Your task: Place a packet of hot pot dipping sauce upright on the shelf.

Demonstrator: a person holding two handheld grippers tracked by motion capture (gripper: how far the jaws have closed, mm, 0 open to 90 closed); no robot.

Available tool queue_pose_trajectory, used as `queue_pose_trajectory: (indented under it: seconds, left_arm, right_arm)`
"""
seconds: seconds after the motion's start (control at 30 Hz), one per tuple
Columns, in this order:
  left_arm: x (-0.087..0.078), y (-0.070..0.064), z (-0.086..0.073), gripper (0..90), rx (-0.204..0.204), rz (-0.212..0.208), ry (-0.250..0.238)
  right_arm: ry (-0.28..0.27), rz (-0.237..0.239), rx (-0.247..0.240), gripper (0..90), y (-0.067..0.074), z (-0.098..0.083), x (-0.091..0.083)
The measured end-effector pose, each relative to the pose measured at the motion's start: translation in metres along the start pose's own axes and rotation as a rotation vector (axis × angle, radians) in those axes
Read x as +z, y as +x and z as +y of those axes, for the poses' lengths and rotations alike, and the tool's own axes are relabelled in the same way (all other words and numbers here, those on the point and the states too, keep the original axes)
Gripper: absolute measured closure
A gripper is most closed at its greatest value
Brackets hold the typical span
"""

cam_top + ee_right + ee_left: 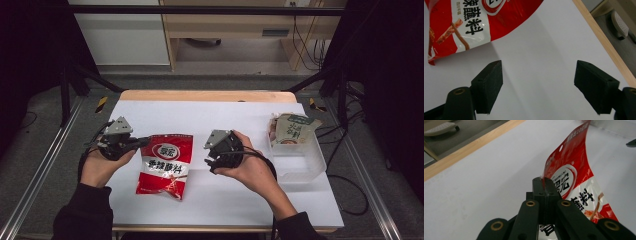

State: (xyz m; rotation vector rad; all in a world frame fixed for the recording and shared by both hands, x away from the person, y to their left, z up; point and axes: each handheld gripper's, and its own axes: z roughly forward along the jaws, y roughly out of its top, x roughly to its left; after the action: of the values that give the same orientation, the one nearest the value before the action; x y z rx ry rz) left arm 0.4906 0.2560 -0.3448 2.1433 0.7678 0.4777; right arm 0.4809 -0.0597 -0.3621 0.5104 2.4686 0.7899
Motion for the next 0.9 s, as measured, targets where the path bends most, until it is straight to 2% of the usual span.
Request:
queue_pose_trajectory:
  seconds: [0.2,0.43,0.67,0.9]
  left_arm:
    - [0.000,-0.006,0.008,90.0,0.010,0.000,-0.001]
    - [-0.002,-0.011,0.018,90.0,0.031,0.007,-0.004]
    - [0.000,-0.014,0.020,90.0,0.035,0.005,-0.007]
    - [-0.004,-0.014,0.020,90.0,0.034,0.007,-0.016]
  right_arm:
    - [-0.007,0.032,-0.009,23.6,0.000,0.014,-0.005]
    - [-0.019,0.067,-0.021,26.0,0.001,0.035,-0.002]
    - [0.004,0.119,-0.040,35.3,0.003,0.055,0.008]
    - [0.034,0.163,-0.045,50.6,0.001,0.067,0.023]
